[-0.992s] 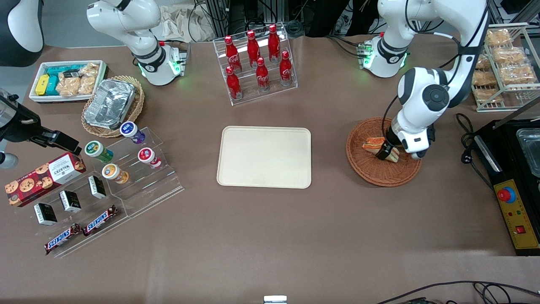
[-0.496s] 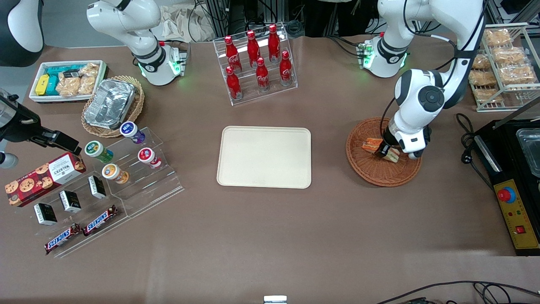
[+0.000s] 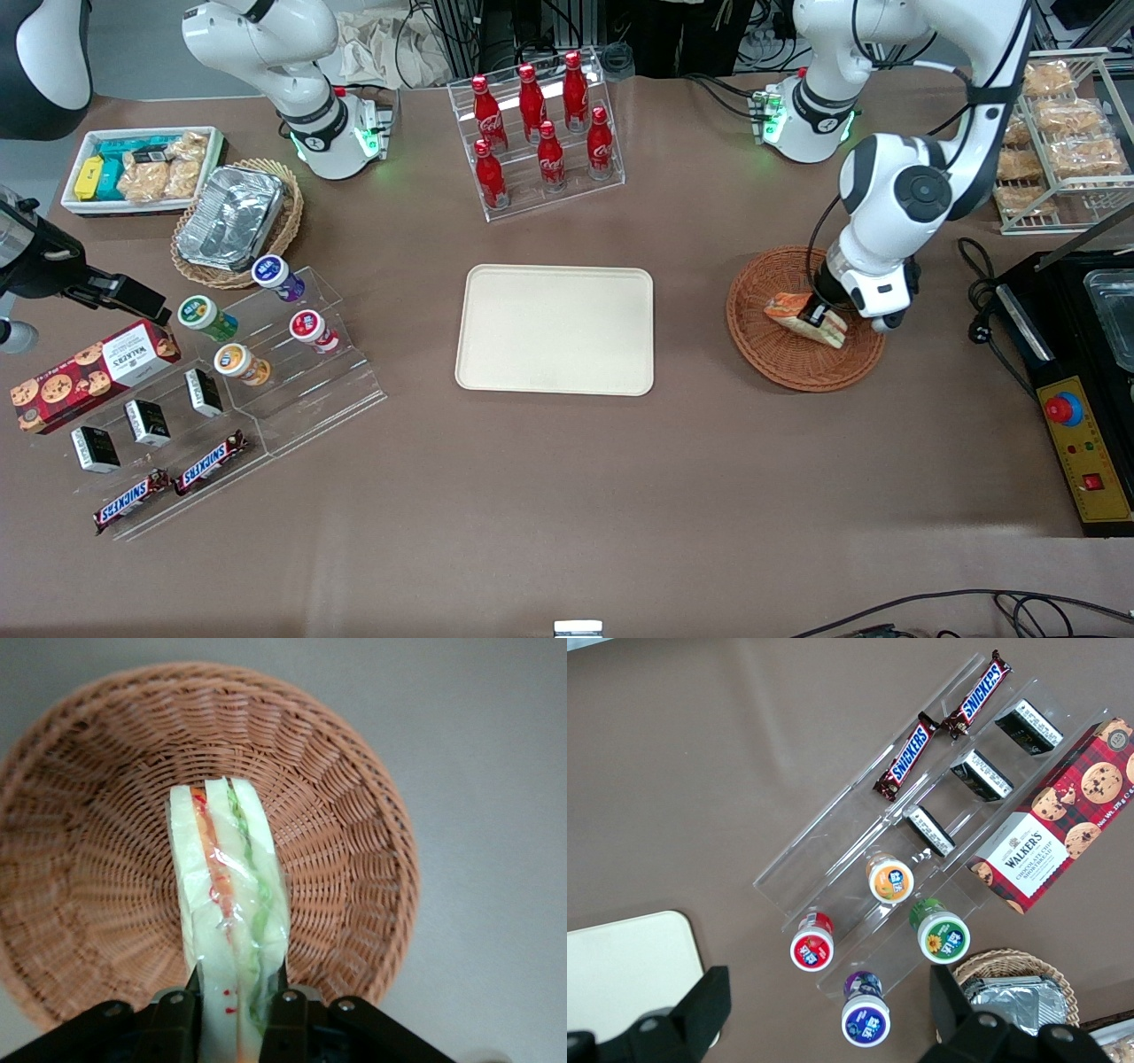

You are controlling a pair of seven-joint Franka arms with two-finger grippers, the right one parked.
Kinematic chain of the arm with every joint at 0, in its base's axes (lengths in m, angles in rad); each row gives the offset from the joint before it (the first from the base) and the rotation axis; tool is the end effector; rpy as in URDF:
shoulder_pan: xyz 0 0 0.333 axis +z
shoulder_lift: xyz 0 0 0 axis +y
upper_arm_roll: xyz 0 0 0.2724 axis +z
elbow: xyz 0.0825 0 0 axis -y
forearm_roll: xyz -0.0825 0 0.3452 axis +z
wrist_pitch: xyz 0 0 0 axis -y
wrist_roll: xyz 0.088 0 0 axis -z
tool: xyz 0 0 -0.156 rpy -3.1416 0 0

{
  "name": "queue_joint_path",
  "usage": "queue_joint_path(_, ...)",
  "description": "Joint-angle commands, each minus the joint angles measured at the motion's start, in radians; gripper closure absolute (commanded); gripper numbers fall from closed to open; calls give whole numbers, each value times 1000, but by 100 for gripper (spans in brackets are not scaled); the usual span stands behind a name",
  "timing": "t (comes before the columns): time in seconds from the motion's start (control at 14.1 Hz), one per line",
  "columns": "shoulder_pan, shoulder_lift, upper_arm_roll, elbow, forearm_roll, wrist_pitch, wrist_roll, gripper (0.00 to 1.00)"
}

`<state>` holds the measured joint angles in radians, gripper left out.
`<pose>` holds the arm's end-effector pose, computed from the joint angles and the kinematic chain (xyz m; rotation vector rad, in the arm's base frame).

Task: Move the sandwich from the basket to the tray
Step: 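Close the left gripper on the wrapped sandwich, then lift the sandwich out of the basket with the left gripper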

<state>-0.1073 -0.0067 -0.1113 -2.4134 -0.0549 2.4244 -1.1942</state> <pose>0.4527 -0.1025 0.2508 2.7106 1.5102 -0.0151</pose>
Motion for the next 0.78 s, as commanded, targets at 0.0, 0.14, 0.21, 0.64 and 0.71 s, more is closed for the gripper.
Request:
queue_joint_path(0.0,-5,-21,2,210,23,-286,-13,100)
queue_joint_path(0.14,-5,-21,1,339,27,-456,-5,100)
queue_joint_path(0.21,-3,-21,1,390,27,-502,10,100)
queue_joint_path(0.64,-6,-24,-4,652,12,-778,181,100)
queue_joint_path(0.71,-12,-24,-7,654,9,-778,209,100)
